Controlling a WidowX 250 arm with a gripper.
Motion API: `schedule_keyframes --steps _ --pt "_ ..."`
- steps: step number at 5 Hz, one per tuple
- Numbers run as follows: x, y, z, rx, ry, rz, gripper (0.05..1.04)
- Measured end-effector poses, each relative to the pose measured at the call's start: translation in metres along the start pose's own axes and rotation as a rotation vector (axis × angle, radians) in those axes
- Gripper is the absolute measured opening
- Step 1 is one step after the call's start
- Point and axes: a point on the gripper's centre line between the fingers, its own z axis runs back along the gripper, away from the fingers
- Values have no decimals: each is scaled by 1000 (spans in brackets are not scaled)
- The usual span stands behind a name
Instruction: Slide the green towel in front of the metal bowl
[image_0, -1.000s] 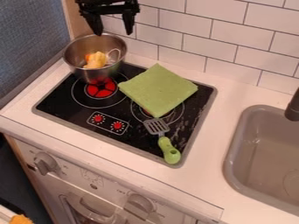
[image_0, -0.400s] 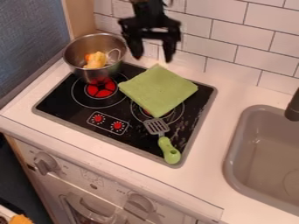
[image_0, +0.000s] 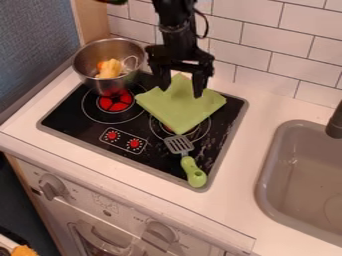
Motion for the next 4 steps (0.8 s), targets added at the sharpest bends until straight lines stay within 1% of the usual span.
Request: schedule_keyframes --steps 1,2,3,4 --pt "-1 0 -13 0 33 9 1000" --pt "-1 3 -19 11 47 22 1000" --pt "-2 9 -20 21 53 40 1000" --pt "-18 18 -24 48 100 66 999"
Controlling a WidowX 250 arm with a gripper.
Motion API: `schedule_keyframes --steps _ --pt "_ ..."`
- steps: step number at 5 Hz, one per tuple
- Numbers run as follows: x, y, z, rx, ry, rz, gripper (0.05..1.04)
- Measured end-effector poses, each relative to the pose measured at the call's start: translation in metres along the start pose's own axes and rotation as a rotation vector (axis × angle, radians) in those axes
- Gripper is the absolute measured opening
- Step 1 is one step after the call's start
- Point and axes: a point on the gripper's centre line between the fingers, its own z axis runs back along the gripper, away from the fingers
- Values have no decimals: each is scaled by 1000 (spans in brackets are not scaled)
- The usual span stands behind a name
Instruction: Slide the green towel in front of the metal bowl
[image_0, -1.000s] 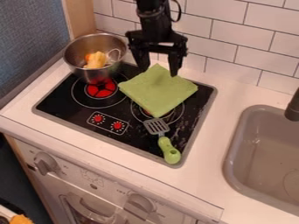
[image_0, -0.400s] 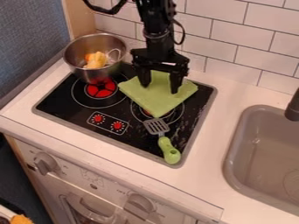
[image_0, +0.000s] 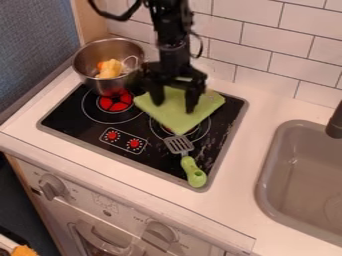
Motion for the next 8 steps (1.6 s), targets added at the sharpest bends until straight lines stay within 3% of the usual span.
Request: schedule_keyframes --steps 3,8 --pt "-44 36 1 10 -12 176 1001" --pt "-56 69 2 39 -28 339 1001"
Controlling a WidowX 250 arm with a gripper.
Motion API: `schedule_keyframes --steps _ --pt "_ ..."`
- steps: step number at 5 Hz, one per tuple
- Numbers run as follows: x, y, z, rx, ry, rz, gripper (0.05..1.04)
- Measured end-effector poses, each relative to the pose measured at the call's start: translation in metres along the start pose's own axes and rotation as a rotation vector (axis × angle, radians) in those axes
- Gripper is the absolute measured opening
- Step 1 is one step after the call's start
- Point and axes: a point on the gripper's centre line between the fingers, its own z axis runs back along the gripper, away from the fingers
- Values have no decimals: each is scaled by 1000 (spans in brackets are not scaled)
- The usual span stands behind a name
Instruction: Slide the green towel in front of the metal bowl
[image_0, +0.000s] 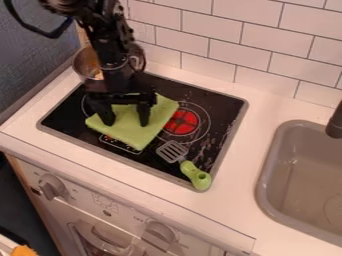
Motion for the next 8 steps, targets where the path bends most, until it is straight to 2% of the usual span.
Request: schedule_keyframes --steps 3,4,6,7,8 --pt "-11 53 3 27 -16 188 1001" --pt "-13 62 3 29 -17 203 1001" --pt "-2 91 10 46 -32 289 1001" --pt "9 106 17 62 -76 335 1001" --pt "10 107 18 55 -73 343 1001"
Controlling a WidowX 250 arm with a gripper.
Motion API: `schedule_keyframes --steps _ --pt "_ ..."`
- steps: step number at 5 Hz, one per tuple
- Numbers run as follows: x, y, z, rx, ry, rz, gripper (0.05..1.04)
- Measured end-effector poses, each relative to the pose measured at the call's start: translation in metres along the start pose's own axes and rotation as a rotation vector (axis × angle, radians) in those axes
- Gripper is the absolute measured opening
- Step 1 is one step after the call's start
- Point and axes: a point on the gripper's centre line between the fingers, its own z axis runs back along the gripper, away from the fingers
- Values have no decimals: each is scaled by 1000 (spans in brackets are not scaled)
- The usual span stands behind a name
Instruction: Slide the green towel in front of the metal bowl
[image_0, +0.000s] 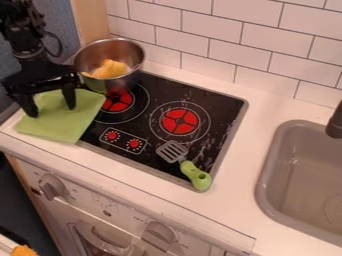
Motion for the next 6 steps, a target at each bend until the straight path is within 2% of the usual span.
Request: schedule_keyframes --steps 1,3,4,5,6 --pt "-5 -4 -5 -3 33 -19 1001" --pt "7 -16 11 -66 41 -39 1001" --pt "18 -25 40 -103 3 -71 1001" --pt "21 -42 66 -110 -33 -158 1001" --pt "22 -42 67 -107 -38 -159 1000"
